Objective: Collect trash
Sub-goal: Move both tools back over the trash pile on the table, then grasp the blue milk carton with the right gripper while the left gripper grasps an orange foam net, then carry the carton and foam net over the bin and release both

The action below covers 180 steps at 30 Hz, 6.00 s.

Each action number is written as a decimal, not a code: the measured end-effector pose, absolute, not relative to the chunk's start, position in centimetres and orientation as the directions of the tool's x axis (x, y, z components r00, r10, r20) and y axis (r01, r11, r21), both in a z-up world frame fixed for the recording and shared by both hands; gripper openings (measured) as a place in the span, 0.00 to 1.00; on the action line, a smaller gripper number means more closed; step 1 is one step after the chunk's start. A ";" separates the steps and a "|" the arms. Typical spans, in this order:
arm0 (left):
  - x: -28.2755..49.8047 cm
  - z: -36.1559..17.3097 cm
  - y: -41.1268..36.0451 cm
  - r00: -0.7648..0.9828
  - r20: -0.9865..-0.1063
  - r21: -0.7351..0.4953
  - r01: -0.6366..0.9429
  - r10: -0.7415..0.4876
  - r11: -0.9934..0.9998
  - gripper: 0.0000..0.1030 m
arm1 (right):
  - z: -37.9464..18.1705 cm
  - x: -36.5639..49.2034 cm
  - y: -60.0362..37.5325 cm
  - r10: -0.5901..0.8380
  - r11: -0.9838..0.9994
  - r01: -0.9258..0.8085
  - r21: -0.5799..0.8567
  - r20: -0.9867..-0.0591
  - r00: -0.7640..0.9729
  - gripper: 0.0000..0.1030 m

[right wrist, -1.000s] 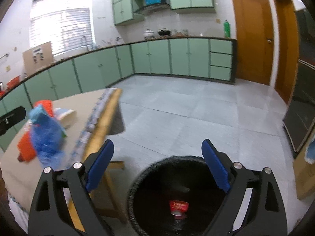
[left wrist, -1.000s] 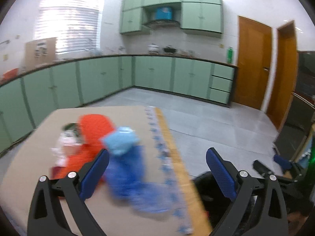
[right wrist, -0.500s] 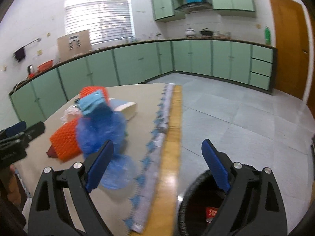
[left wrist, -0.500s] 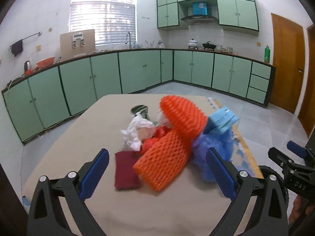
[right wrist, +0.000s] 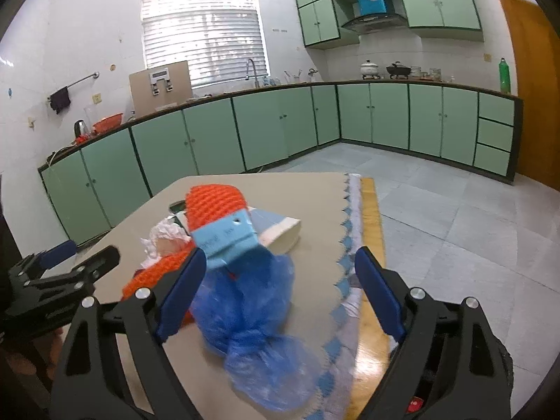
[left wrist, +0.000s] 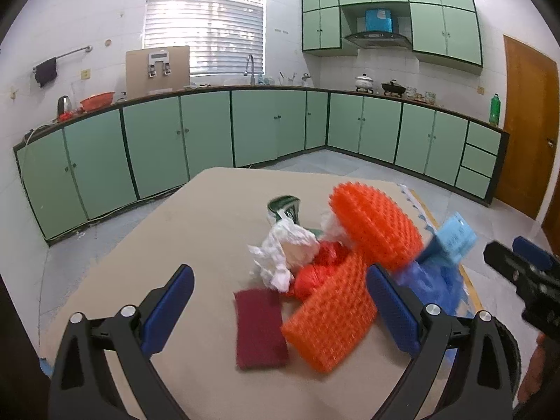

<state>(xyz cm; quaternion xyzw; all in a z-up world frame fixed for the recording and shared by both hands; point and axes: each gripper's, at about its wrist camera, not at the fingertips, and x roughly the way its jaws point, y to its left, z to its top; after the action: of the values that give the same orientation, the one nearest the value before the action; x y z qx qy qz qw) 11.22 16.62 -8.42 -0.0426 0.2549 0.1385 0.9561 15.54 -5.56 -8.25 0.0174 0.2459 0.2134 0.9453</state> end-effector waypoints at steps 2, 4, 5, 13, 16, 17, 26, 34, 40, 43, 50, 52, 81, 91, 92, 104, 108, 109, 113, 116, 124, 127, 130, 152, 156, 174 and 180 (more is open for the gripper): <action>11.6 -8.3 17.1 0.833 -0.496 -0.020 -0.295 0.247 0.955 0.94 | -8.2 15.7 -4.8 0.423 0.902 -0.411 0.132 -0.457 0.782 0.81; 11.9 -8.4 17.4 0.832 -0.497 -0.026 -0.301 0.248 0.953 0.94 | -8.2 16.0 -4.1 0.431 0.897 -0.423 0.126 -0.461 0.776 0.79; 12.0 -8.5 17.5 0.831 -0.498 -0.029 -0.304 0.250 0.952 0.94 | -8.2 16.3 -3.7 0.437 0.893 -0.432 0.125 -0.465 0.770 0.78; 12.4 -9.0 18.2 0.825 -0.509 -0.040 -0.310 0.248 0.950 0.94 | -8.8 18.0 -1.9 0.448 0.883 -0.456 0.113 -0.493 0.746 0.69; 12.6 -9.1 18.4 0.823 -0.514 -0.047 -0.308 0.241 0.950 0.94 | -9.2 18.2 -1.8 0.453 0.881 -0.457 0.125 -0.504 0.735 0.64; 12.7 -9.1 18.4 0.823 -0.515 -0.047 -0.307 0.240 0.951 0.94 | -9.3 18.2 -1.8 0.456 0.879 -0.459 0.128 -0.506 0.732 0.62; 14.1 -9.0 17.7 0.829 -0.514 -0.049 -0.286 0.221 0.957 0.94 | -9.3 18.4 -2.2 0.481 0.866 -0.478 0.143 -0.494 0.724 0.50; 15.9 -9.0 15.8 0.844 -0.508 -0.061 -0.236 0.173 0.970 0.94 | -9.0 20.1 -3.5 0.471 0.876 -0.453 0.163 -0.490 0.734 0.44; 17.7 -8.9 14.8 0.850 -0.507 -0.078 -0.212 0.144 0.974 0.94 | -9.1 21.4 -4.6 0.463 0.882 -0.436 0.176 -0.487 0.740 0.43; 18.8 -9.0 14.3 0.850 -0.511 -0.086 -0.196 0.126 0.977 0.94 | -9.0 22.0 -5.1 0.462 0.883 -0.434 0.177 -0.483 0.744 0.43; 20.9 -9.6 13.9 0.844 -0.526 -0.097 -0.179 0.103 0.979 0.94 | -9.3 23.3 -6.0 0.456 0.887 -0.426 0.179 -0.486 0.745 0.42; 21.4 -9.8 13.9 0.843 -0.531 -0.107 -0.167 0.086 0.980 0.93 | -9.3 23.4 -6.1 0.456 0.887 -0.427 0.178 -0.486 0.745 0.42; 20.6 -7.8 12.4 0.873 -0.488 -0.107 -0.084 0.021 0.991 0.00 | -6.7 22.7 -6.4 0.467 0.882 -0.441 0.167 -0.431 0.772 0.42; 21.0 -9.0 12.5 0.848 -0.529 -0.123 -0.118 0.035 0.985 0.62 | -7.2 22.8 -6.9 0.448 0.891 -0.426 0.154 -0.447 0.775 0.42; 21.3 -9.2 12.4 0.845 -0.533 -0.120 -0.120 0.039 0.985 0.63 | -7.2 22.9 -6.9 0.447 0.892 -0.425 0.155 -0.448 0.774 0.42; 23.1 -11.7 12.5 0.818 -0.575 -0.137 -0.119 0.018 0.983 0.18 | -8.1 23.9 -7.2 0.436 0.897 -0.410 0.164 -0.468 0.769 0.42; 22.1 -10.4 12.5 0.841 -0.540 -0.138 -0.110 0.018 0.984 0.16 | -7.4 23.6 -7.3 0.445 0.894 -0.415 0.170 -0.451 0.774 0.42; 21.8 -10.0 12.5 0.847 -0.531 -0.140 -0.108 0.017 0.984 0.15 | -7.3 23.5 -7.3 0.446 0.894 -0.416 0.169 -0.447 0.775 0.42; 20.4 -7.7 12.9 0.878 -0.479 -0.151 -0.095 0.011 0.984 0.15 | -6.2 22.9 -7.5 0.451 0.892 -0.422 0.166 -0.421 0.787 0.42; 19.8 -6.3 12.9 0.893 -0.450 -0.154 -0.085 0.007 0.984 0.15 | -5.3 22.4 -7.8 0.453 0.891 -0.423 0.167 -0.402 0.796 0.42; 18.1 -2.9 12.9 0.917 -0.398 -0.177 -0.062 -0.014 0.982 0.15 | -2.7 20.4 -9.4 0.446 0.895 -0.415 0.164 -0.348 0.824 0.42; 17.3 -2.2 11.9 0.920 -0.392 -0.147 -0.049 -0.013 0.988 0.15 | -1.7 19.4 -10.3 0.435 0.900 -0.405 0.159 -0.335 0.836 0.42; 16.5 -1.9 10.6 0.917 -0.398 -0.131 -0.028 -0.026 0.991 0.15 | -1.2 18.2 -11.8 0.417 0.909 -0.388 0.153 -0.331 0.847 0.42; 14.7 -7.4 -9.1 0.776 -0.510 -0.168 0.334 -0.372 0.928 0.15 | -6.2 9.6 -29.4 0.056 0.997 -0.024 0.077 -0.460 0.886 0.42; 14.8 -8.8 -11.5 0.753 -0.527 -0.161 0.366 -0.394 0.916 0.15 | -8.4 9.2 -31.6 0.018 0.997 0.025 0.079 -0.499 0.866 0.42; 17.4 -13.1 -15.2 0.665 -0.603 -0.197 0.411 -0.441 0.890 0.45 | -14.4 10.8 -34.0 -0.054 0.988 0.129 0.082 -0.602 0.796 0.59; 17.2 -12.0 -13.1 0.698 -0.580 -0.207 0.373 -0.420 0.905 0.62 | -13.9 10.2 -33.5 -0.093 0.985 0.160 0.068 -0.569 0.817 0.81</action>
<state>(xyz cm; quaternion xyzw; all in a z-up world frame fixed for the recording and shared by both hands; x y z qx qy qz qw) 17.23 -13.14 -11.96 -0.0367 0.3236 -0.2154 0.9206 10.21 -33.53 -13.88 0.0564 0.2952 -0.0664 0.9515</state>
